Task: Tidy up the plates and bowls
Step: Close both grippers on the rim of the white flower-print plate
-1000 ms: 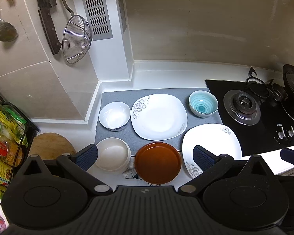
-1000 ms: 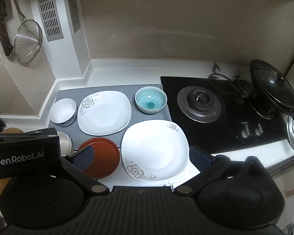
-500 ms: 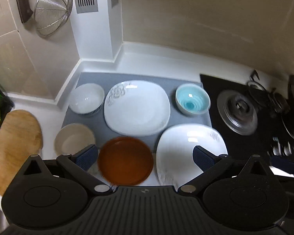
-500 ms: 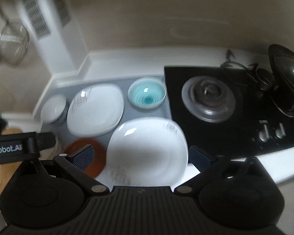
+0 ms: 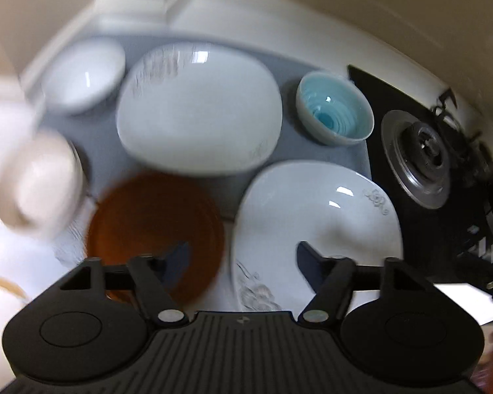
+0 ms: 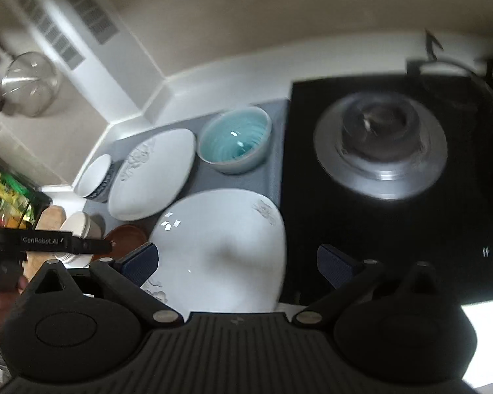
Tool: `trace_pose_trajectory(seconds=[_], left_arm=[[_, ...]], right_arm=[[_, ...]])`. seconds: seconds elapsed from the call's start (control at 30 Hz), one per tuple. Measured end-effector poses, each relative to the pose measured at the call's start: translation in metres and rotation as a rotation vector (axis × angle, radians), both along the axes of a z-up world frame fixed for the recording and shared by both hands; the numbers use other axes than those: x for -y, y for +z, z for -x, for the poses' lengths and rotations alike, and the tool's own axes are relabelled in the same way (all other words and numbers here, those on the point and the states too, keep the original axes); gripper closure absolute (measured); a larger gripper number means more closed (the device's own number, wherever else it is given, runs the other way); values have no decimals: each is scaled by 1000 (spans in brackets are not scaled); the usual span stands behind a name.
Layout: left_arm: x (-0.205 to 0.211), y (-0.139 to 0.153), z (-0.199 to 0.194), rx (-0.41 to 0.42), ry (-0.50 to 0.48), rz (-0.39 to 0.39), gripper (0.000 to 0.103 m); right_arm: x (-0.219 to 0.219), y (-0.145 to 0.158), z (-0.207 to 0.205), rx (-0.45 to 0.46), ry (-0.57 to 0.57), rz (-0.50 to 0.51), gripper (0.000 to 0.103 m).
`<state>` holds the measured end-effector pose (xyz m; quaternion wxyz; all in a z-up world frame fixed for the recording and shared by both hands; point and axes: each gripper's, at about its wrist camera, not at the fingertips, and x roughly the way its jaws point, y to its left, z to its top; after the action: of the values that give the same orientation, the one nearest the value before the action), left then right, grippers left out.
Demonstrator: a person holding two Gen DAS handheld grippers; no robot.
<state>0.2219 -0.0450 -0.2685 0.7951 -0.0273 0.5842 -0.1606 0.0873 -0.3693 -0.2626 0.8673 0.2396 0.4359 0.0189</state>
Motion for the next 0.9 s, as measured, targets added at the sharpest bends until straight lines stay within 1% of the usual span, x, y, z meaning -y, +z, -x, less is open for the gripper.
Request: trace_pose_trajectory(seconds=[0.03,0.07,0.1,0.13,0.17,0.2,0.23,0.27,0.3,0.33,0.43,0.5,0.57,0.63,0.73,0.77,0.83,0.9], left_arm=[[-3,-7,-2,-34,12,28,47],[-6,-12,-3,-54,18,49,56],[-6,-16,-4,-59,18,62,62],[-5,-20,-6,-57,12,61,63],[-3,-24,-8,-63,11,46,66],[-1,-28,-10,-79,20,31,73],[-1,-32,-12,-97,29,29,75],[-1,-36,-15,-108,37,35,78],[-1,-40,-17,-114,44,44,78],[-2,-44,-20,-125,51,49,79],[0,-56,-31,-168,64,74,79],[2,-57,-34,-164,64,62,79],[5,-55,-37,-171,52,76,79],[6,-58,-41,-207,62,93,79],[10,-58,-41,-211,71,66,79],[11,-57,-40,-204,75,60,79],[12,-52,-36,-197,95,21,79],[13,-41,-30,-155,111,-32,79]], right_arm=[[3,-4,-1,-4,-7,-26,0],[7,-8,-1,-3,-10,-56,0],[9,-13,-3,-2,-8,-76,1],[10,-18,-4,-1,0,-88,6],[11,-23,-5,-6,7,-88,11],[10,-27,-7,-19,6,-84,21],[10,-32,-9,-33,-1,-79,28],[10,-38,-11,-42,-16,-74,31],[12,-43,-12,-54,-39,-83,41],[14,-48,-12,-63,-61,-107,44],[25,-62,-12,-54,-72,-174,45],[30,-67,-11,-61,-71,-196,45],[32,-71,-10,-62,-42,-229,45],[34,-74,-8,-38,-18,-266,45],[40,-79,-7,-38,-33,-334,45],[42,-81,-7,-43,-37,-340,45],[44,-84,-8,-66,-40,-321,44],[47,-84,-7,-74,-50,-313,44]])
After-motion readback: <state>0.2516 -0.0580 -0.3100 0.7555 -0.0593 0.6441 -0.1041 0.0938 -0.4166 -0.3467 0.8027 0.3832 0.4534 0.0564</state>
